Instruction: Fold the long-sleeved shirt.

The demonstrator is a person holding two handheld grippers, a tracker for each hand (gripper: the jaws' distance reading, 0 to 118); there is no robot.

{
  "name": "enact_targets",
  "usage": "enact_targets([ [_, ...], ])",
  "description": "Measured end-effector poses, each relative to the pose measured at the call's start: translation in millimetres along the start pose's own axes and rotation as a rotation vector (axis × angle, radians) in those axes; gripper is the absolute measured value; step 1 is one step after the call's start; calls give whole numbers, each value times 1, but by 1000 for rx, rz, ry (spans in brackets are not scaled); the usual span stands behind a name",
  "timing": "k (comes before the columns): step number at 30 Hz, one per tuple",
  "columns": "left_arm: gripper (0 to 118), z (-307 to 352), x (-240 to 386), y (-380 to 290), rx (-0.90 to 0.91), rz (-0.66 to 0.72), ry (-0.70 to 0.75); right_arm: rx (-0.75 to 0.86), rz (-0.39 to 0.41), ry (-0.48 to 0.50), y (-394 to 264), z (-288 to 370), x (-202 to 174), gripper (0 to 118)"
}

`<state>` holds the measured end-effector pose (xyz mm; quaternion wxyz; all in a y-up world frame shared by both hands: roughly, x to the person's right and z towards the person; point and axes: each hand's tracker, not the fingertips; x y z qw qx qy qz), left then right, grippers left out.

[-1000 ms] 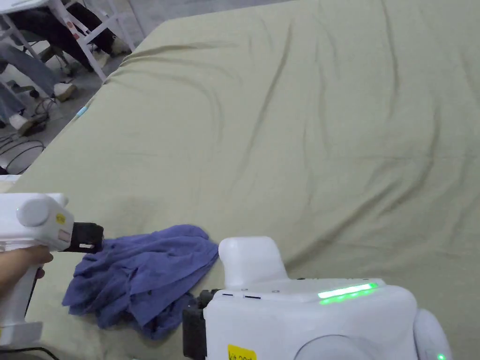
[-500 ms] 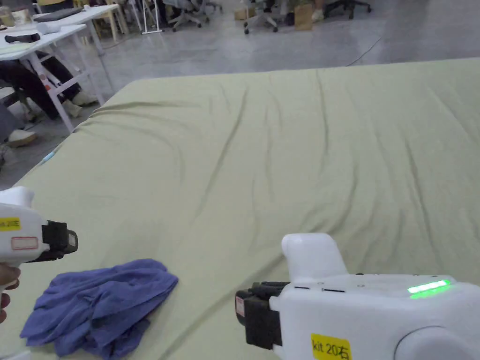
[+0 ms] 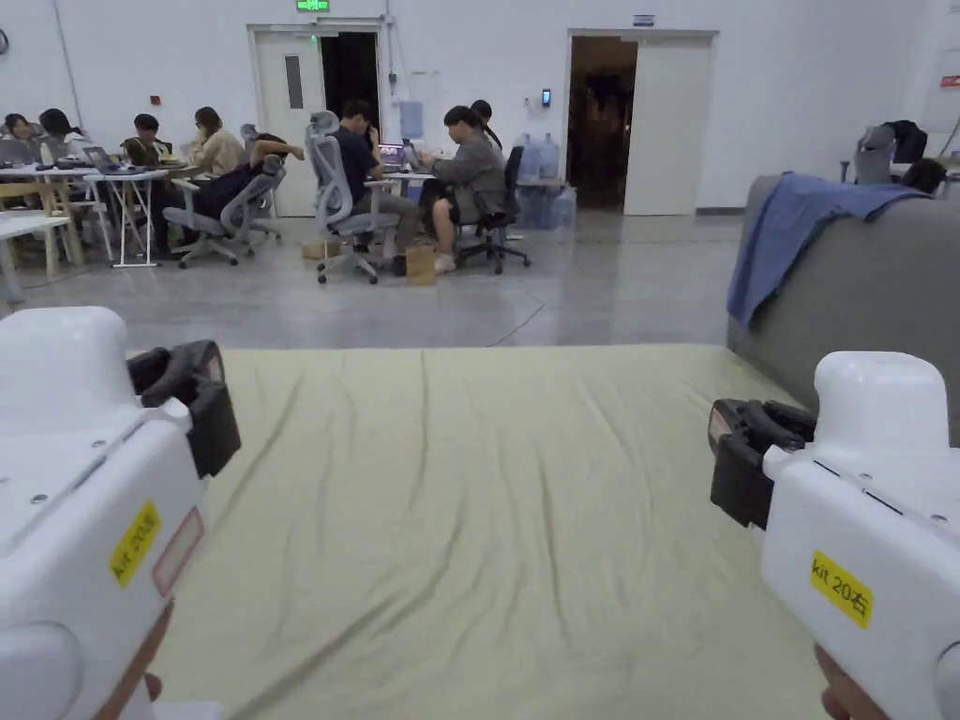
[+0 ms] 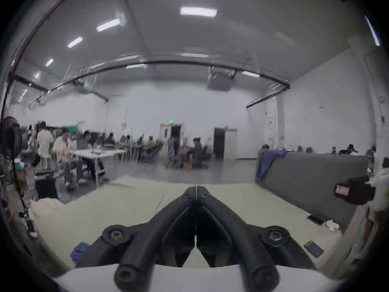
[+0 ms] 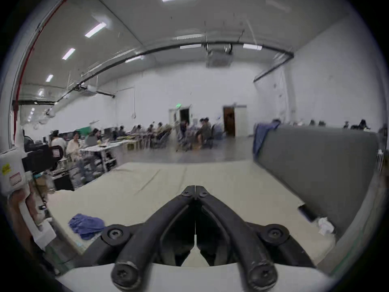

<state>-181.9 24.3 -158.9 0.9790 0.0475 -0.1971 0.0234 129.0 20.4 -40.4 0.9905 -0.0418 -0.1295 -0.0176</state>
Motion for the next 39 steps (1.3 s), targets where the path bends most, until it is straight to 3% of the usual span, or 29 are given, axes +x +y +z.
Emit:
enact_targets([
  [3,0,14,35,-6,-26,-27,15,22,-19,85,-7,20,15,0],
  [8,0,31,59,-21,-73,-12,50,25,65,33,-27,39,13,0],
  [13,0,37,60,-18,-88,23,48,41,57,31,-26,46,11,0],
  [15,0,39,62,-17,-71,15,58,57,90,8,-25,46,9,0],
  [16,6,39,64,-16,-66,9,58,64,95,5,-25,46,9,0],
  [17,37,40,65,-15,-47,-1,93,75,92,9,-25,46,10,0],
  [18,85,38,67,-16,-27,-2,112,91,77,7,-26,44,13,22],
  [19,118,34,66,-16,-42,-11,96,107,46,2,-26,40,16,85],
  [20,116,33,66,-23,-93,1,59,84,-2,42,-24,33,19,118],
  [21,118,28,68,-20,-16,-20,53,-7,-20,89,-26,31,27,114],
  [22,118,24,69,-22,-42,-10,50,39,-19,146,-19,26,25,118],
  [25,118,36,63,-13,-39,9,39,89,-5,17,-11,22,24,118],
  [27,118,34,63,-10,-45,6,38,106,10,5,-19,26,24,118],
  [33,118,31,65,-16,-79,-13,33,90,-42,38,-18,24,28,118],
  [39,118,33,61,-15,-72,-10,21,64,-5,-62,-26,26,25,118],
])
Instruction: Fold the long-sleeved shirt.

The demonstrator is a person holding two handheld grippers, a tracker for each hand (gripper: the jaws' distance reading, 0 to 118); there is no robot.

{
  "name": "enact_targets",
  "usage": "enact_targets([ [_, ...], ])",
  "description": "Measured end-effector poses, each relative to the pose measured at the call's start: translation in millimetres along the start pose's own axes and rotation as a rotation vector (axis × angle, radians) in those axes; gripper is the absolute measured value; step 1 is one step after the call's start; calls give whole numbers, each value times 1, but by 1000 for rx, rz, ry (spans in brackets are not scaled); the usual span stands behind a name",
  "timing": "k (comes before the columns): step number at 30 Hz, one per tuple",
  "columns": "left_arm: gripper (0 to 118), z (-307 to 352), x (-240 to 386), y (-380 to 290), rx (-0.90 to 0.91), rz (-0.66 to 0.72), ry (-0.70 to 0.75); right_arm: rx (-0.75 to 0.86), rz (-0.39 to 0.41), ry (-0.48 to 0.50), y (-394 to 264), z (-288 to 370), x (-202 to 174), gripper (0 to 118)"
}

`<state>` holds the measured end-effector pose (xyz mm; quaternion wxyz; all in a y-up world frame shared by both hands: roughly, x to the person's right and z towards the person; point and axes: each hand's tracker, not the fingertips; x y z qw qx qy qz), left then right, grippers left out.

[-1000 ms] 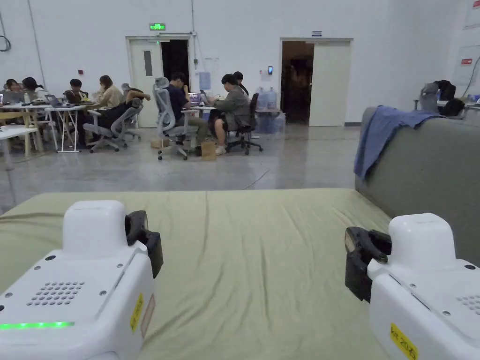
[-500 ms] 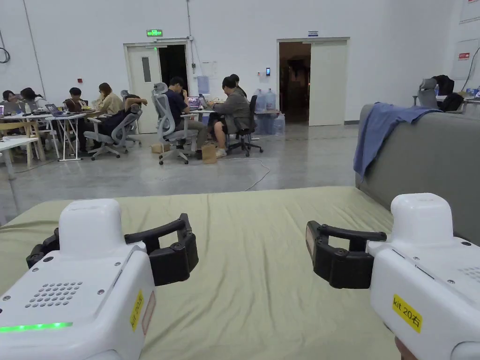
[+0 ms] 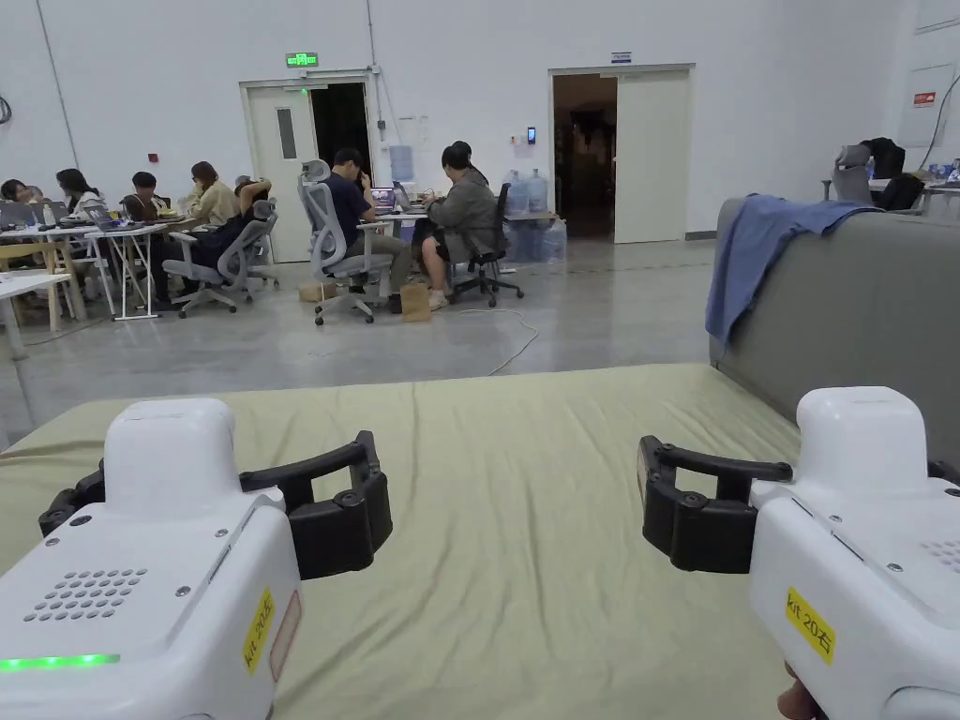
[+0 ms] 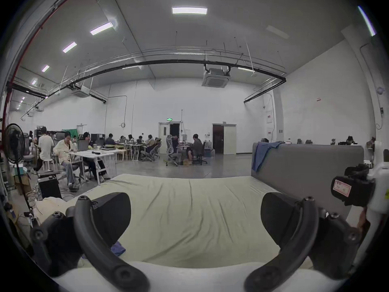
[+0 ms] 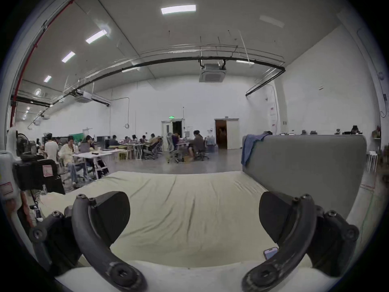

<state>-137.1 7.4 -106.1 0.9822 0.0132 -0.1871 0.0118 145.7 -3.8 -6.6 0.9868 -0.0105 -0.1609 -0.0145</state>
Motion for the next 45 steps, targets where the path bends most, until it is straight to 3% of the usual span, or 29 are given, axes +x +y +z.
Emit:
enact_targets([
  [4,118,0,0,1,-5,-4,-7,-74,-73,6,0,-6,3,118],
  [11,118,1,2,-2,-19,-11,-29,-55,-33,34,0,-2,-4,118],
  [15,118,2,0,-1,-54,23,-86,-68,-43,113,4,2,-6,118],
  [21,118,5,-1,-2,-46,36,-92,-55,-7,74,4,2,-12,118],
  [29,118,6,-3,-3,-57,35,-102,-63,-35,48,4,-1,-9,118],
  [45,118,1,0,-5,-72,-4,-111,-96,-1,79,8,-1,-18,118],
])
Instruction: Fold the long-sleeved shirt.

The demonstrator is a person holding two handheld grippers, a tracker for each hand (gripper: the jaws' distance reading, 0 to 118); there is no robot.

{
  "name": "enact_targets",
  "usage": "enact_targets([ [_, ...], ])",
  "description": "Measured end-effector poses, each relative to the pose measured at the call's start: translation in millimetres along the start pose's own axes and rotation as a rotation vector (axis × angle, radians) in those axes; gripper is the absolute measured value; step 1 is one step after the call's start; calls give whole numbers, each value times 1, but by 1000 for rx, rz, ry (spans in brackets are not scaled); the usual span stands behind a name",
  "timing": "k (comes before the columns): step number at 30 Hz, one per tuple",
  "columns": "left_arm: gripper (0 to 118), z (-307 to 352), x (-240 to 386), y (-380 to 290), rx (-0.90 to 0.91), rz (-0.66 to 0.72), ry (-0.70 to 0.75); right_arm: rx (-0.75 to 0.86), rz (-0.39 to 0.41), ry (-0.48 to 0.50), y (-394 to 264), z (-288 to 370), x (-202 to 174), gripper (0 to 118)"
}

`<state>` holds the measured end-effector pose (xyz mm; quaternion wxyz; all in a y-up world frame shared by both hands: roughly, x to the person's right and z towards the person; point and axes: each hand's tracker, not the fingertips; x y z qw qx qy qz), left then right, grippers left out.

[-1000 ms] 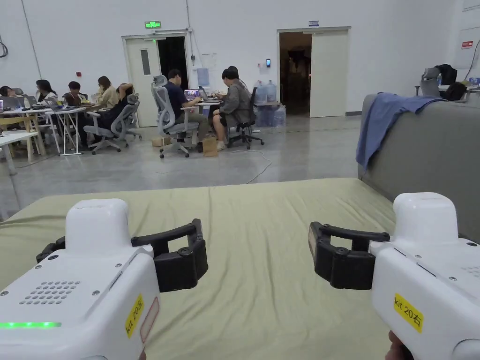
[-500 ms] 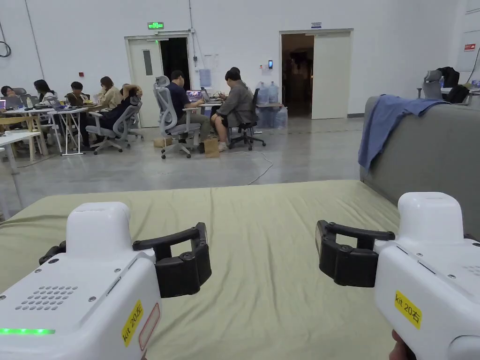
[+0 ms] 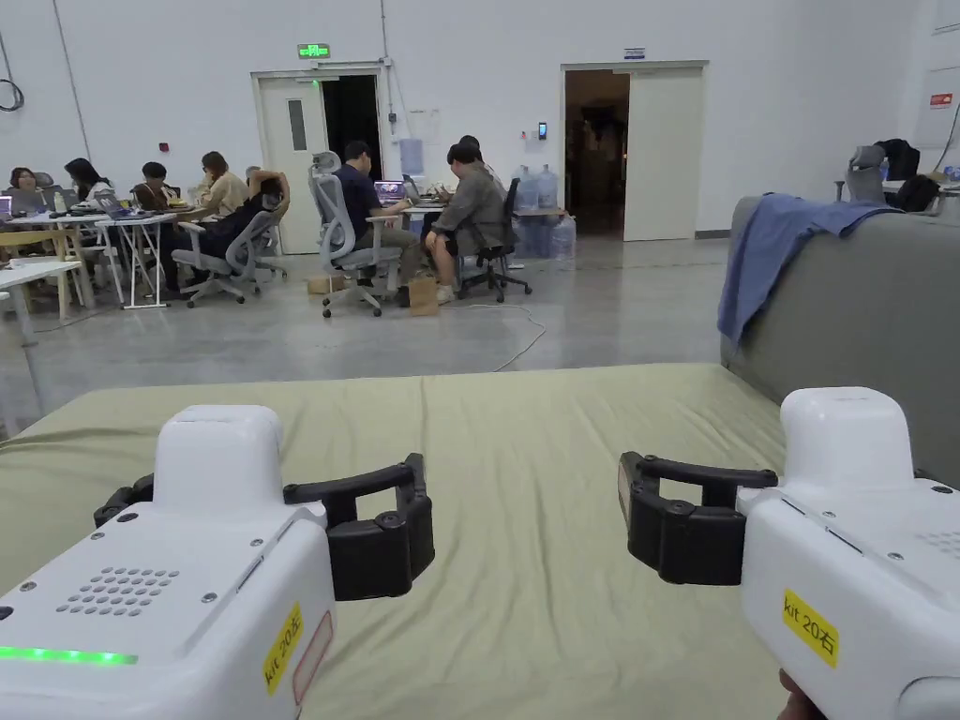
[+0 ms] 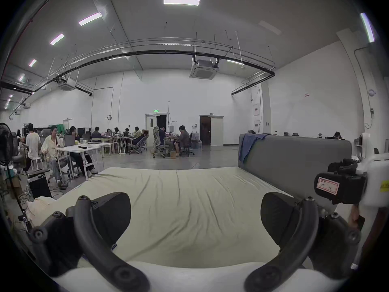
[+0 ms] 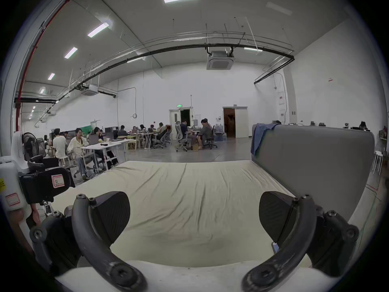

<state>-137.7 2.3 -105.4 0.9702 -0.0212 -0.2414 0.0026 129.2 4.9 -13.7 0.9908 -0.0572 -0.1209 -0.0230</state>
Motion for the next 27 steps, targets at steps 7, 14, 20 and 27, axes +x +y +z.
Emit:
enact_targets([
  [7,118,-2,-1,0,-8,-4,-15,-12,25,21,-1,0,-5,118],
  [14,118,-4,-3,-1,-6,-14,-12,-5,41,-10,0,-1,-8,118],
  [20,118,-5,-6,0,-13,5,-19,-4,50,-26,0,-4,-11,118],
  [27,118,-10,-10,-2,-23,0,-18,-5,52,-30,-4,-5,-14,118],
])
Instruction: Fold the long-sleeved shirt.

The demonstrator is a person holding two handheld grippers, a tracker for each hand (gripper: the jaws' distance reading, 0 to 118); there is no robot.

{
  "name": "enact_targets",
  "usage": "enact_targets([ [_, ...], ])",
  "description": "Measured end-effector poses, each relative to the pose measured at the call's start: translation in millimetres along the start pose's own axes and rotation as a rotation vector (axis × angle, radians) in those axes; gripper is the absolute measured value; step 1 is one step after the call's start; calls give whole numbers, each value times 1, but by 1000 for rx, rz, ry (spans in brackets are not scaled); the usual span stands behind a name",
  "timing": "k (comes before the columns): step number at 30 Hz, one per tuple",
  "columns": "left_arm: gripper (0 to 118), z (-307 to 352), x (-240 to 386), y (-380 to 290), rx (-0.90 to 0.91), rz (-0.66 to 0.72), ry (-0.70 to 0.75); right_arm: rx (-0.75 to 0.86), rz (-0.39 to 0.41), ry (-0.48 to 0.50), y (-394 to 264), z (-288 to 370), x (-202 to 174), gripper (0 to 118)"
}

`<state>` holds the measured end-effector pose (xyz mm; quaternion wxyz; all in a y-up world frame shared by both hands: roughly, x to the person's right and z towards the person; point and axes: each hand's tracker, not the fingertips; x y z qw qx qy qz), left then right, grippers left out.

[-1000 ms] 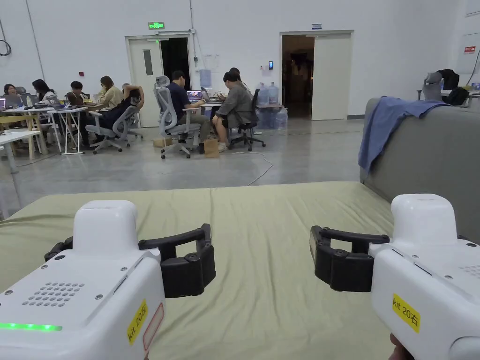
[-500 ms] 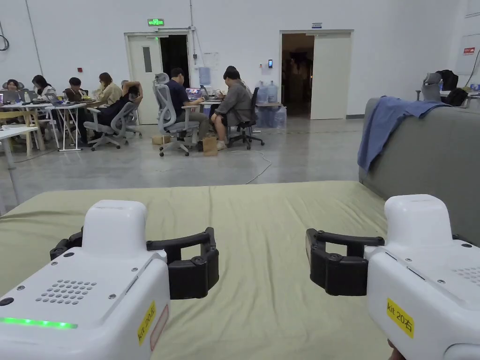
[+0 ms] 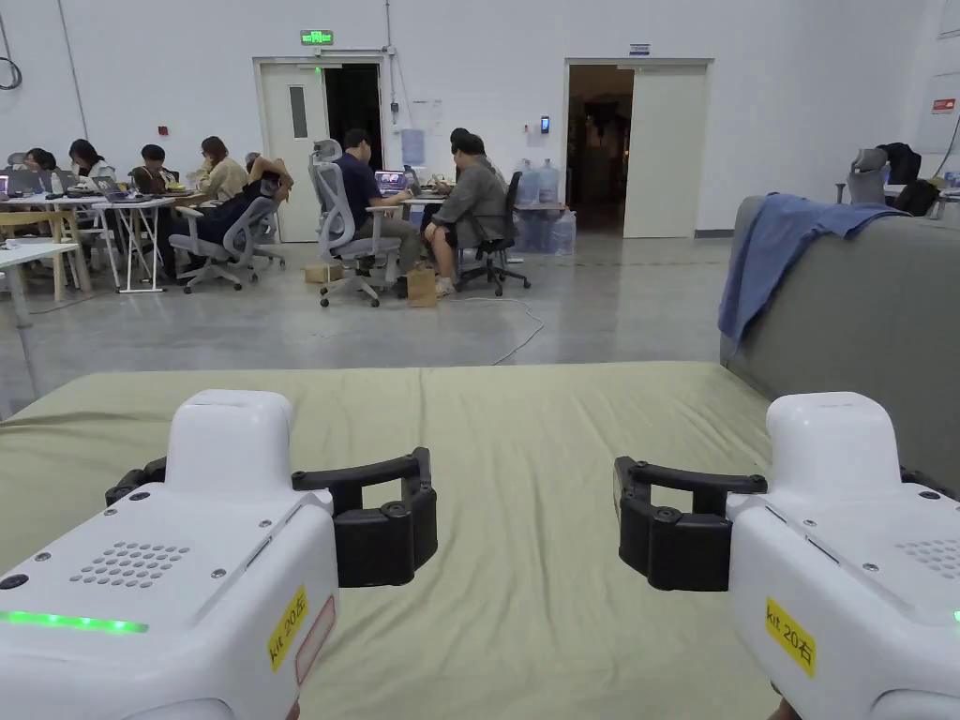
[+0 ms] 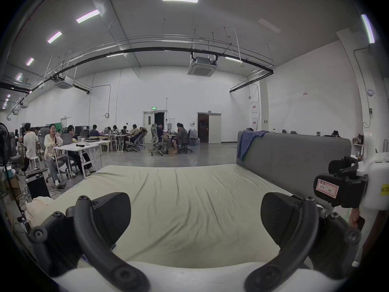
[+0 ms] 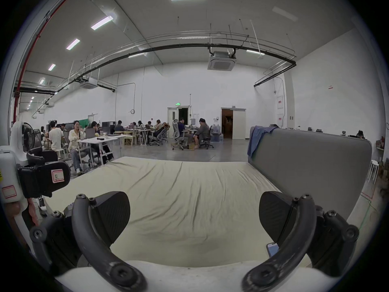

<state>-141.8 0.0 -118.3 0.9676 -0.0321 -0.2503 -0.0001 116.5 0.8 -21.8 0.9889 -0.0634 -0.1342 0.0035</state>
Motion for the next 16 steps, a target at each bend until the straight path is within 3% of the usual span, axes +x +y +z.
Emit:
enact_targets([
  [16,118,0,1,-4,-1,-9,-1,-14,-9,-31,-4,-6,-3,118],
])
